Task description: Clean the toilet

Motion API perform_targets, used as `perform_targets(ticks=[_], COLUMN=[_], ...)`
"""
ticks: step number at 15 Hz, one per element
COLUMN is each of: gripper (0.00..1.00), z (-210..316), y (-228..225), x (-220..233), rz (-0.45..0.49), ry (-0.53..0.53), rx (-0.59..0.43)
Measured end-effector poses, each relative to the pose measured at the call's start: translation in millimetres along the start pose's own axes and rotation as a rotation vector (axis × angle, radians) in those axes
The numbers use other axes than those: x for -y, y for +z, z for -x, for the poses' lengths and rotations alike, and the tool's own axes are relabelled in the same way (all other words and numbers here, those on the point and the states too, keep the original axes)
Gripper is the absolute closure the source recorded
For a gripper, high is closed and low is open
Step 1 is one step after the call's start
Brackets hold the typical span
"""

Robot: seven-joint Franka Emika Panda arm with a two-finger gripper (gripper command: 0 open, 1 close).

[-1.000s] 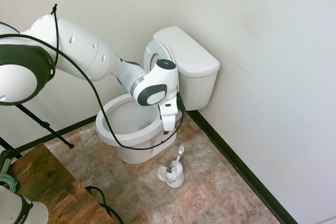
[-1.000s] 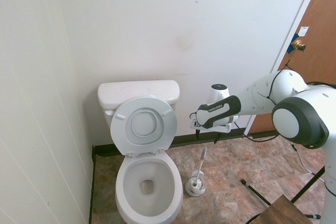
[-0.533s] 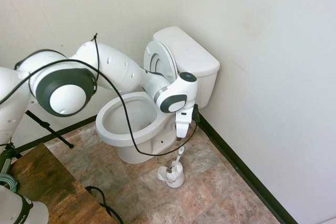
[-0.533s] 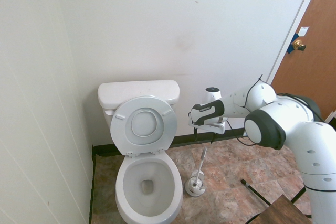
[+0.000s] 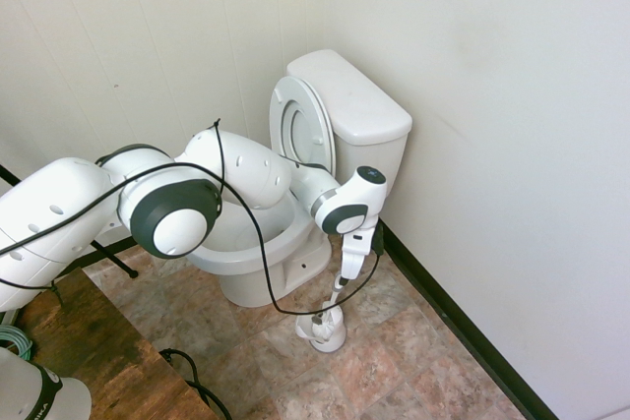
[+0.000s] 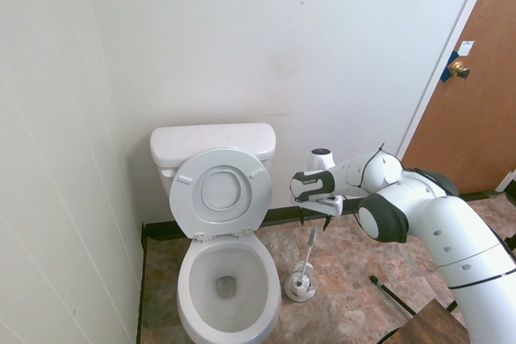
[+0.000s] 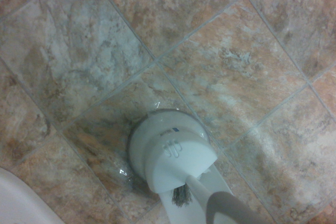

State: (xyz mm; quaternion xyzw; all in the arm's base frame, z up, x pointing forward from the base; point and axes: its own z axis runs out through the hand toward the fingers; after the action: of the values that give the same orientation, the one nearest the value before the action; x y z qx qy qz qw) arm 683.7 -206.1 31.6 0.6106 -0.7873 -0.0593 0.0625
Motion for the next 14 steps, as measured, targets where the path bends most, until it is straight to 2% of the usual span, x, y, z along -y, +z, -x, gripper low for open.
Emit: perform_targets(ticks=[3,4,14], gripper=[0.00,1.00,1.00], z=[1,1,2], y=[14,18,41], x=[3,4,3], rz=[0.014,0.018,0.047], ry=[-0.002,-0.002,-0.007], rx=[0.008,0.010,0.042])
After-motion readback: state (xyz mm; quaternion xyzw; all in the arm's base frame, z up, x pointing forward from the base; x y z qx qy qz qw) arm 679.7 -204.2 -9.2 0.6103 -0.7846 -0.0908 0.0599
